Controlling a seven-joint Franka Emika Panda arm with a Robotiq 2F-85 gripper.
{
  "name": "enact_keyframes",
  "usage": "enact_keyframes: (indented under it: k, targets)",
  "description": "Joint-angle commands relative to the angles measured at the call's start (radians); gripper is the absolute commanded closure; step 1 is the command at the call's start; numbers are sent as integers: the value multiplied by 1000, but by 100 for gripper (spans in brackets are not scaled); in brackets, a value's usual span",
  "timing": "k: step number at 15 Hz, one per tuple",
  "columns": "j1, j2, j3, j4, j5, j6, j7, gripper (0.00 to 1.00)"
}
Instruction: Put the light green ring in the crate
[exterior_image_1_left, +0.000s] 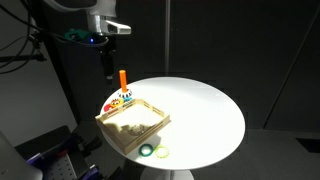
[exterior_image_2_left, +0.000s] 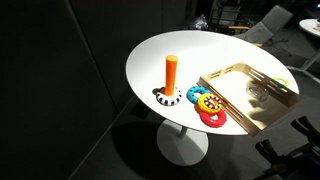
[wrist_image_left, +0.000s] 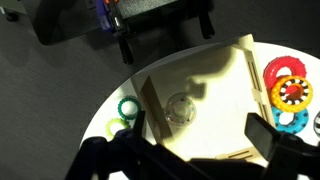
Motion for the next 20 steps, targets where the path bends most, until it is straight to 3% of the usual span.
enact_keyframes:
  k: [1,9,20]
  targets:
    - [-40,28,-40,3,-13,52,-17,0]
    - [-131,101,-103,-20,-87,219,-7,0]
    - [-139,128,-119,-6,-75,212,-5,0]
